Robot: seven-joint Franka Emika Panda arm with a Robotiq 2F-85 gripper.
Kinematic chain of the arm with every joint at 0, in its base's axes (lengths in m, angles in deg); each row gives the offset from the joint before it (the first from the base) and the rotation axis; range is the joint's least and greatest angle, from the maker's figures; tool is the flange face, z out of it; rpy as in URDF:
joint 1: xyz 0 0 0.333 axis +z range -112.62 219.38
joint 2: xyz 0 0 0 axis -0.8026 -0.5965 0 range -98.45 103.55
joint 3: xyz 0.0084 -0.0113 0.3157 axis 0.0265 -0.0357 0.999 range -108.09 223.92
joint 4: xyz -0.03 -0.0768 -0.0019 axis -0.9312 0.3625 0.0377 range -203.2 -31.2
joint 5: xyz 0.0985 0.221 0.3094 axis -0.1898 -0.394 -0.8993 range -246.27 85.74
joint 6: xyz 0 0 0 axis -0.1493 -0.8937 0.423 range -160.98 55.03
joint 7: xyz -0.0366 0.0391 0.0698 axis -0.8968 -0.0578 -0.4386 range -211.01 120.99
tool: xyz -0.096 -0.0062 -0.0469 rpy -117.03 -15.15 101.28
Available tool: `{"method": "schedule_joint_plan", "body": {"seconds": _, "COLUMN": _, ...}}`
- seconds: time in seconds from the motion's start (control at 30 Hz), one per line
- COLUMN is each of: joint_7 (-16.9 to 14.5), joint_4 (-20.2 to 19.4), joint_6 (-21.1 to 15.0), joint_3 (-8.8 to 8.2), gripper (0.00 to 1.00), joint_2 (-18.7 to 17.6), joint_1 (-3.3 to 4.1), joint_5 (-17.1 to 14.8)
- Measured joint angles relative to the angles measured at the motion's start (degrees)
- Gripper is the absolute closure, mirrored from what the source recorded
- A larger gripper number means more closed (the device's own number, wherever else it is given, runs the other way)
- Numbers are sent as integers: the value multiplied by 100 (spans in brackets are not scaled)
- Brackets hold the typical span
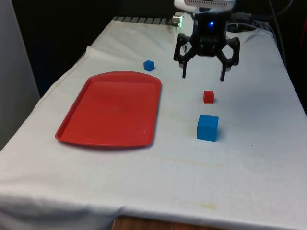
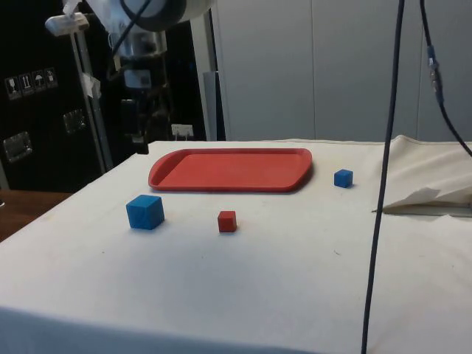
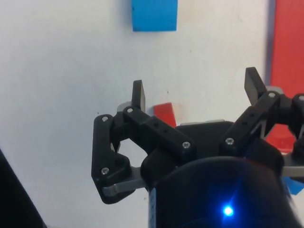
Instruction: Pick up the largest block and place it onto the tray.
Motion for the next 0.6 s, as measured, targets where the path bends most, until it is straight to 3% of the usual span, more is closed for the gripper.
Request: {"method": "schedule_joint_plan", "body": {"seconds": 0.6, "joint_7": -103, "joint_4": 596, "joint_6": -172, "joint_3": 115, "gripper": 0, "joint_2": -722, "joint_1": -23, "joint_5": -550}}
